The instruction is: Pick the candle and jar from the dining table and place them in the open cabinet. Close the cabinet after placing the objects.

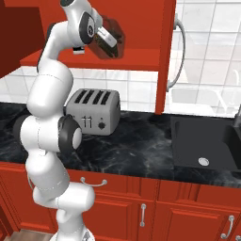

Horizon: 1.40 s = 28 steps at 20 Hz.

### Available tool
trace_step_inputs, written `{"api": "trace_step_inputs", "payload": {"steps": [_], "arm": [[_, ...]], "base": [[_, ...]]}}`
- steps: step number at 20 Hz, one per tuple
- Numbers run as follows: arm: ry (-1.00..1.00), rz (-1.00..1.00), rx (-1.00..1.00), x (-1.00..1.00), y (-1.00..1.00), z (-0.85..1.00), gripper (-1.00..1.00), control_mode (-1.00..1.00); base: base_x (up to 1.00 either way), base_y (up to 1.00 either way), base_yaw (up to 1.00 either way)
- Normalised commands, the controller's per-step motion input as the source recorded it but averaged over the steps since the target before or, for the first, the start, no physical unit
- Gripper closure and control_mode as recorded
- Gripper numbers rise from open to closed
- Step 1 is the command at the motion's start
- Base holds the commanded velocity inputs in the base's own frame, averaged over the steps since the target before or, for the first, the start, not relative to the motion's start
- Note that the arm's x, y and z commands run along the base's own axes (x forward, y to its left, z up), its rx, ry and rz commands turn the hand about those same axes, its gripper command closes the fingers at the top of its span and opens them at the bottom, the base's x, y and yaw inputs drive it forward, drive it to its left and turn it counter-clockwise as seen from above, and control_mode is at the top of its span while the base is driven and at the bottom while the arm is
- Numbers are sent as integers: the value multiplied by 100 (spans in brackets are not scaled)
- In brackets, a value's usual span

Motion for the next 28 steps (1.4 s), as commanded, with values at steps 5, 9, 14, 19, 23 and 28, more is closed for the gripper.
{"api": "trace_step_inputs", "payload": {"steps": [5,9,14,19,23,28], "arm": [[0,0,0,0,0,-15,-100,-100],[-3,0,0,0,0,-5,-100,-100],[-7,0,0,12,0,0,-100,-100],[-2,0,0,28,0,3,-100,-100],[-1,0,-1,45,0,3,-100,-100],[0,0,-1,47,-5,0,-100,-100]], "base": [[0,0,0],[0,0,0],[0,0,0],[0,0,0],[0,0,0],[0,0,0]]}}
